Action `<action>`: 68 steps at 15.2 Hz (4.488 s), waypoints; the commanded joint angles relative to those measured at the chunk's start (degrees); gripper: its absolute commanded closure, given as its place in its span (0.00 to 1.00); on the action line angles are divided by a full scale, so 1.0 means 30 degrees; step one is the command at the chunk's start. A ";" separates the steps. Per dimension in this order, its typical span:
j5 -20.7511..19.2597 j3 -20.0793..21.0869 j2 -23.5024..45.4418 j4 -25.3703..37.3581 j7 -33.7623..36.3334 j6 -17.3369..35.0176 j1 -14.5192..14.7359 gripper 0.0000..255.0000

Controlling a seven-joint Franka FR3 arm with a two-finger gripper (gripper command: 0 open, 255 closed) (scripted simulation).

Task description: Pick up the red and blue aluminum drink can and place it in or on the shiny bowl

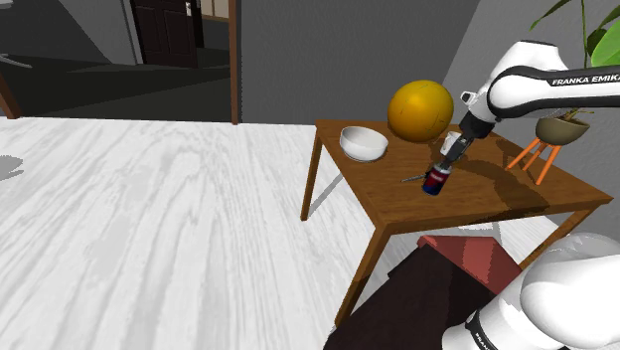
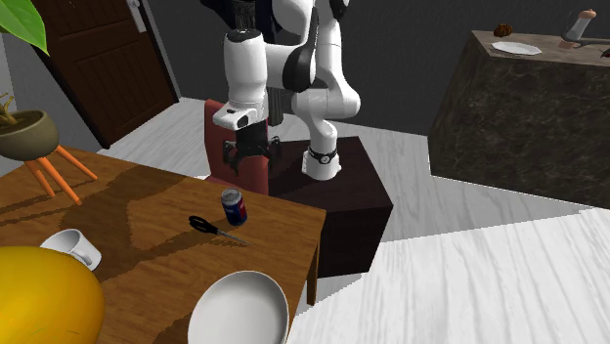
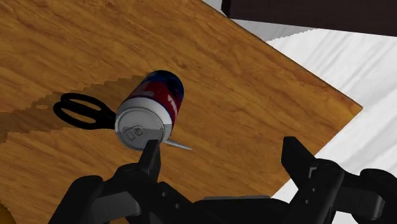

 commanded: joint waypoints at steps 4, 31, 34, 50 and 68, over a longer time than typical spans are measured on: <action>0.0236 -0.2907 0.2783 0.0792 -0.2599 0.2543 0.0408 0.00; 0.1128 -0.4786 0.5306 0.0362 -0.3980 0.5540 0.1268 1.00; 0.0939 -0.4425 0.4742 0.0762 -0.3772 0.4612 0.1092 1.00; 0.0791 -0.2872 0.2751 0.3466 -0.3254 -0.0007 0.0722 1.00; 0.3418 -0.2212 0.6617 0.9188 -0.2585 -0.2335 0.2845 1.00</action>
